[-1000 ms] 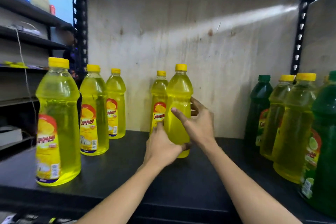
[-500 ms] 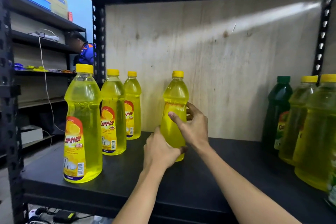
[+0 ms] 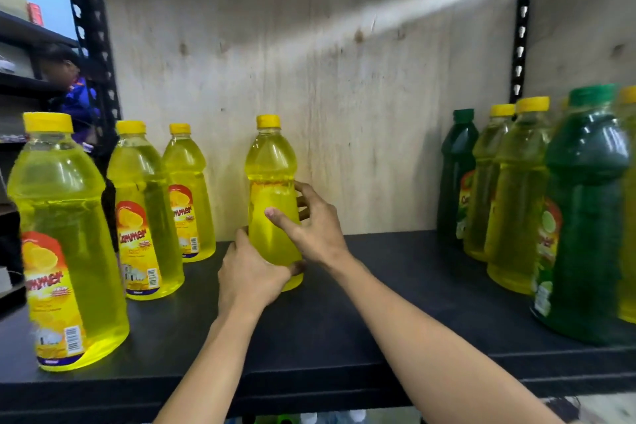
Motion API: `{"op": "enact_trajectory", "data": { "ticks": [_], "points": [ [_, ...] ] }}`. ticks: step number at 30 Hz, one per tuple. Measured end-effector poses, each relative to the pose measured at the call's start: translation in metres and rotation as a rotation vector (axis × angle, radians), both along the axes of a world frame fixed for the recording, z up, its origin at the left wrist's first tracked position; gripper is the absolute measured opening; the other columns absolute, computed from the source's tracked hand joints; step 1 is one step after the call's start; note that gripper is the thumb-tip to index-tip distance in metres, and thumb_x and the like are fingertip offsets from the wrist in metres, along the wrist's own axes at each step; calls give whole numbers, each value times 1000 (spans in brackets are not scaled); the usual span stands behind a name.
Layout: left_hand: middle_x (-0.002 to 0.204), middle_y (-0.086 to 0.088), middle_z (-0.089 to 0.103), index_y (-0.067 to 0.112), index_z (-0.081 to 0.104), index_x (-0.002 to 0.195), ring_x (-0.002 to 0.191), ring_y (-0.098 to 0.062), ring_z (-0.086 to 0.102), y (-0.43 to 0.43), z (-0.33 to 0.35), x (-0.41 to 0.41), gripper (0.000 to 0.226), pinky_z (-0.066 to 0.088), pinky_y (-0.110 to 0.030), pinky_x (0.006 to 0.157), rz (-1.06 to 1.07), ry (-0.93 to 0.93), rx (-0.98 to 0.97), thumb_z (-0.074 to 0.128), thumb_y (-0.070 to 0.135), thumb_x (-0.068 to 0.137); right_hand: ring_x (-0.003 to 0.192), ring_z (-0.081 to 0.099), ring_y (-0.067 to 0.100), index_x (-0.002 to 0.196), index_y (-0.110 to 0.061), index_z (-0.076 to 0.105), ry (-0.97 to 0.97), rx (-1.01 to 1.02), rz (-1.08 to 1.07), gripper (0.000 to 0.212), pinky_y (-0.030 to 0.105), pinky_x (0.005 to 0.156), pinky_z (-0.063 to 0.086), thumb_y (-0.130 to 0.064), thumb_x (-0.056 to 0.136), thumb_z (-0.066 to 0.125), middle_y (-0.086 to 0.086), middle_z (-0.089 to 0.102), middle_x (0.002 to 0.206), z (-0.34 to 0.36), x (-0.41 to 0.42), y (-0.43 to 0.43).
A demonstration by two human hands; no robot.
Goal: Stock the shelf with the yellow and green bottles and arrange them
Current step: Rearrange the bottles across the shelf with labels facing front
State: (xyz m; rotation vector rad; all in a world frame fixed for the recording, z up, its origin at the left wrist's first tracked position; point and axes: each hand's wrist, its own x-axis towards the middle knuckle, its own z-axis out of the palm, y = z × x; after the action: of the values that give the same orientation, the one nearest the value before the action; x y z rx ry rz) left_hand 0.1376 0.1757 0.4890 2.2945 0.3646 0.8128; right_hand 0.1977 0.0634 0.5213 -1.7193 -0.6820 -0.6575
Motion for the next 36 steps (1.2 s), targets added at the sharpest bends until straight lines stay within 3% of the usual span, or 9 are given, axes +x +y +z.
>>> {"op": "enact_trajectory", "data": {
  "ticks": [7, 10, 13, 18, 25, 29, 33, 36],
  "points": [
    [129, -14, 46, 14, 42, 134, 123, -39, 50, -3, 2, -2, 109, 44, -47, 98, 33, -16, 59, 87, 63, 48, 88, 66, 8, 130, -25, 60, 6, -1, 6, 59, 23, 81, 55, -52, 79, 75, -6, 70, 105, -1, 6, 0],
    [131, -14, 46, 20, 39, 139, 122, -40, 51, -3, 3, -3, 112, 46, -48, 96, -9, -23, 12, 89, 60, 48, 85, 66, 6, 126, -26, 61, 13, 17, -12, 59, 22, 79, 56, -53, 76, 77, -11, 69, 97, -1, 8, 0],
    [136, -13, 50, 20, 33, 144, 126, -36, 50, -1, 4, -2, 116, 46, -47, 98, -76, -58, -32, 93, 51, 49, 78, 63, -1, 118, -29, 59, 7, 25, -56, 58, 10, 70, 50, -57, 71, 79, -18, 64, 85, 0, 7, -1],
    [144, -11, 44, 18, 26, 148, 133, -32, 44, -2, 2, 2, 119, 43, -46, 103, -119, -45, -51, 92, 48, 53, 78, 61, -9, 112, -34, 55, 18, 32, -108, 62, 6, 63, 46, -65, 64, 80, -19, 61, 81, 3, 2, -1],
    [145, -11, 43, 18, 29, 150, 134, -33, 44, -2, 2, 4, 114, 43, -48, 106, -82, -72, -24, 87, 54, 58, 92, 67, 8, 118, -33, 57, 133, 17, -12, 70, 30, 79, 59, -63, 60, 84, -9, 67, 98, 5, 0, -4],
    [144, -7, 50, 23, 26, 151, 131, -30, 48, 6, 4, 8, 117, 45, -45, 104, -126, -79, -138, 91, 46, 57, 109, 66, 28, 130, -19, 58, 373, 122, 319, 58, 50, 95, 53, -46, 80, 69, 9, 69, 118, 10, -1, -7],
    [139, -7, 53, 28, 23, 141, 123, -30, 53, 7, 0, 9, 107, 44, -35, 89, -165, -82, -207, 91, 42, 60, 115, 65, 30, 138, -15, 54, 435, 133, 399, 48, 46, 94, 53, -27, 94, 66, 14, 68, 124, 10, 2, -10],
    [139, -8, 43, 23, 28, 138, 127, -31, 48, 4, -2, 6, 105, 44, -38, 94, -108, -122, -81, 85, 60, 58, 113, 66, 22, 138, -18, 56, 429, 124, 376, 53, 42, 91, 55, -31, 89, 73, 10, 70, 119, 9, 3, -11]
  ]
}}
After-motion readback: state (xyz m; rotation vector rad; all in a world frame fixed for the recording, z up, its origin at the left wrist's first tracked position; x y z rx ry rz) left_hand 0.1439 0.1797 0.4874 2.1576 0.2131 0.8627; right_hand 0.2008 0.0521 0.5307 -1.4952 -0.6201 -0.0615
